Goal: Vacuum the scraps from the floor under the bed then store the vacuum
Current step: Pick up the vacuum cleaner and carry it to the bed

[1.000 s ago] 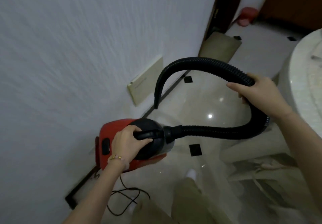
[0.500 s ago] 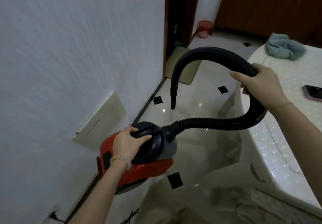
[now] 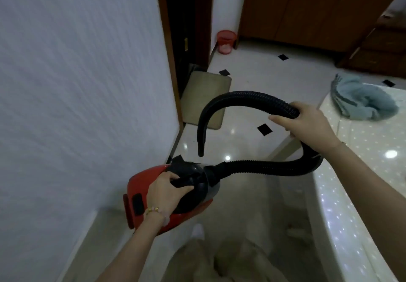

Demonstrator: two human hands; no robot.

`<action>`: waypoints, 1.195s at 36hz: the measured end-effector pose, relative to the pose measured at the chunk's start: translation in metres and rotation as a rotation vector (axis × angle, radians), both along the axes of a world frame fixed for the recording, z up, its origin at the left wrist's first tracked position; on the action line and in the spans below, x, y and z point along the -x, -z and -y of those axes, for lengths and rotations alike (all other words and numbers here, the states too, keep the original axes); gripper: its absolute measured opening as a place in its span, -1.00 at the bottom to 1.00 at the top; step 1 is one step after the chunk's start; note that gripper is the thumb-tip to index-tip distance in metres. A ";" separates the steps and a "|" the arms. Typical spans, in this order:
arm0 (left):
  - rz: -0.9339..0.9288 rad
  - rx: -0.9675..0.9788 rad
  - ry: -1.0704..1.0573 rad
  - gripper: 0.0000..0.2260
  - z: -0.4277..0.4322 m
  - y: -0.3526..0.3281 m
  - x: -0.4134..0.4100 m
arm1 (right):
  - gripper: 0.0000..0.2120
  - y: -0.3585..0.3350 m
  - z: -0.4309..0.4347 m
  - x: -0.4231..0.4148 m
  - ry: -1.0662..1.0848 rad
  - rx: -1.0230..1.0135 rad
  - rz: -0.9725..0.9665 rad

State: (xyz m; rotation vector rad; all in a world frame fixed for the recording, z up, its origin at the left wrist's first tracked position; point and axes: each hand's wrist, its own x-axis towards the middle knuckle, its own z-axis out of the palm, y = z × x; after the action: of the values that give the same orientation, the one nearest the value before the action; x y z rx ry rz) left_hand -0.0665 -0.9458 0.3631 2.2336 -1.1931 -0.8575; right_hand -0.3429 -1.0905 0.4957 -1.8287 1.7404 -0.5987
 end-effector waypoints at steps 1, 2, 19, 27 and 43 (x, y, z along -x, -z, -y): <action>0.003 0.004 0.021 -0.62 0.019 -0.003 -0.002 | -0.72 0.000 0.013 0.000 0.013 -0.001 -0.003; 0.011 0.008 0.046 -0.63 0.039 -0.005 -0.004 | -0.72 0.000 0.028 0.001 0.029 -0.001 0.001; -0.030 0.018 0.076 -0.75 0.387 0.002 0.022 | -0.70 0.017 0.360 0.061 0.210 -0.012 0.192; -0.039 0.008 0.121 -0.65 0.546 -0.004 0.060 | -0.70 0.007 0.497 0.104 0.263 0.019 0.158; -0.083 -0.055 0.170 -0.72 0.844 0.032 0.140 | -0.70 0.031 0.779 0.178 0.269 -0.077 0.144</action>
State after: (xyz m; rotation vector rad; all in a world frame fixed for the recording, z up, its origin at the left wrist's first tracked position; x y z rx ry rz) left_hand -0.2060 -1.7902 0.3312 2.1395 -1.3498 -1.0498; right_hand -0.5206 -1.8698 0.4651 -1.4732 1.8971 -0.7389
